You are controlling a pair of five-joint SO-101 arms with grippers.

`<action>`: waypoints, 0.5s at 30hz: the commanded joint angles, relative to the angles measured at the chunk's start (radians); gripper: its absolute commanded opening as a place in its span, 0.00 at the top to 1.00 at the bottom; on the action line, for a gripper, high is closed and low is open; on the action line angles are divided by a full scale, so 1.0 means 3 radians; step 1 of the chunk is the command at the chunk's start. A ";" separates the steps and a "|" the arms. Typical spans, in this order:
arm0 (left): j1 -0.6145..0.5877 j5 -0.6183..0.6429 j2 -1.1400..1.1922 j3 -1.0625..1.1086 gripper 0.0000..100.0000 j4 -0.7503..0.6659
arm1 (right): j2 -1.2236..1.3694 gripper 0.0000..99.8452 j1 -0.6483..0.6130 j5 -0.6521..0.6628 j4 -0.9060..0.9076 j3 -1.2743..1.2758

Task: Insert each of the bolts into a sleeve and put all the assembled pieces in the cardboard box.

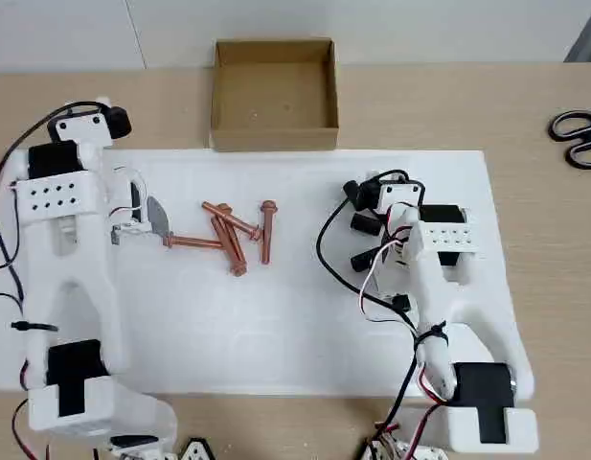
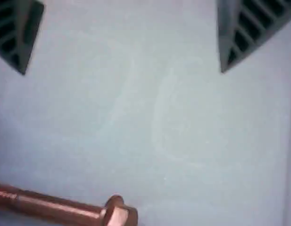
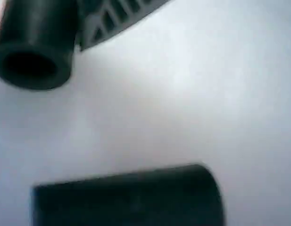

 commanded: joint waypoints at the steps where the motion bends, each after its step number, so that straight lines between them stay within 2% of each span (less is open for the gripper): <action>1: 0.0010 -0.0066 -0.0015 -0.0130 0.75 0.0015 | 0.0074 0.83 0.0013 0.0026 -0.0028 -0.0010; 9: 0.0005 -0.0082 -0.0015 -0.0130 0.75 0.0015 | 0.0519 0.84 0.0013 0.0026 -0.0217 -0.0010; 12: 0.0005 -0.0082 -0.0015 -0.0130 0.75 0.0015 | 0.0565 0.89 0.0013 0.0036 -0.0217 -0.0010; 15: 0.0005 -0.0082 -0.0015 -0.0130 0.75 0.0015 | 0.0565 1.00 0.0013 0.0036 -0.0217 -0.0036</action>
